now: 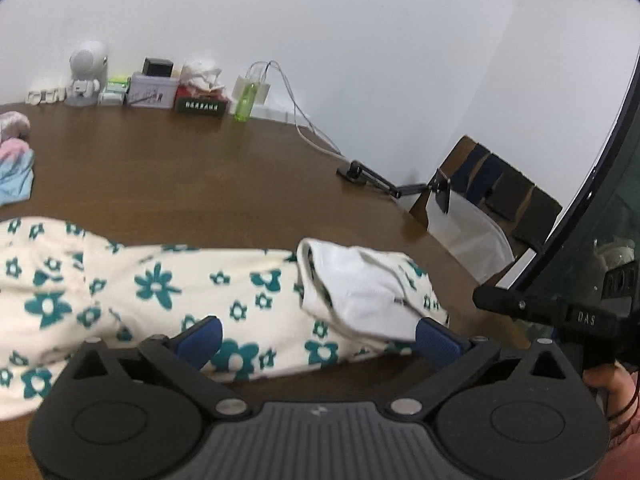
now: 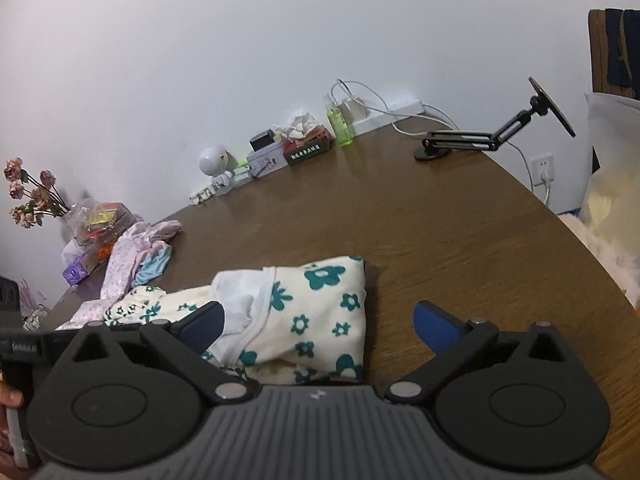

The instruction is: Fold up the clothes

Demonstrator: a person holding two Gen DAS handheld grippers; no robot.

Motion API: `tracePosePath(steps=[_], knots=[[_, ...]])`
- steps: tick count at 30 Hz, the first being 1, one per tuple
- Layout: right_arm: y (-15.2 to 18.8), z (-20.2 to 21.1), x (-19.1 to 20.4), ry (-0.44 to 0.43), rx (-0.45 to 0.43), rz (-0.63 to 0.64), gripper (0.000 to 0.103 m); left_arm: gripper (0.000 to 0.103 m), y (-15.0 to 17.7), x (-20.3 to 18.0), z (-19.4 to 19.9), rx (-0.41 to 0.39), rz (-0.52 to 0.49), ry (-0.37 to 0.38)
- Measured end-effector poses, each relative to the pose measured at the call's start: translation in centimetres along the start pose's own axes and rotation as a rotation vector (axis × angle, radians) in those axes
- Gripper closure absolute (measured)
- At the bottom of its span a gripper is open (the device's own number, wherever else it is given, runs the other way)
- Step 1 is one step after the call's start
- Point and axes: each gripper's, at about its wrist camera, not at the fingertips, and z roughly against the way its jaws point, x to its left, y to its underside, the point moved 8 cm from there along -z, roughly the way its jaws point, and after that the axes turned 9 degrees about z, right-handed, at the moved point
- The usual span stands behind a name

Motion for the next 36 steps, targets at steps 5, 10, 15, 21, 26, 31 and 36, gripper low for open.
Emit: tracePosePath(steps=[5, 10, 15, 21, 26, 31, 36], knots=[[0.2, -0.3, 0.1, -0.015, 0.013, 0.003, 0.0, 0.0, -0.2, -0.4, 0.0, -0.012, -0.018, -0.006], [0.1, -2.0, -1.0, -0.074, 0.052, -0.034, 0.0, 0.014, -2.0, -2.6, -1.9, 0.011, -0.065, 0.047], [-0.1, -3.6, -2.3, -0.137, 0.083, -0.105, 0.015, 0.083, -3.1, -3.4, -5.3, 0.063, -0.098, 0.006], [0.7, -5.2, -3.8, -0.2, 0.127, -0.176, 0.05, 0.097, -1.9, -1.5, -7.8, 0.118, -0.075, -0.021], [0.8, -6.3, -3.6, -0.262, 0.142, -0.217, 0.055, 0.097, -1.9, -0.3, -7.8, 0.116, -0.017, 0.019], [0.9, -6.4, -3.4, -0.273, 0.136, -0.233, 0.055, 0.098, -1.8, 0.1, -7.7, 0.114, 0.015, 0.04], [1.1, -6.3, -3.4, -0.246, 0.135, -0.266, 0.073, 0.098, -1.8, 0.0, -7.8, 0.112, 0.025, 0.044]])
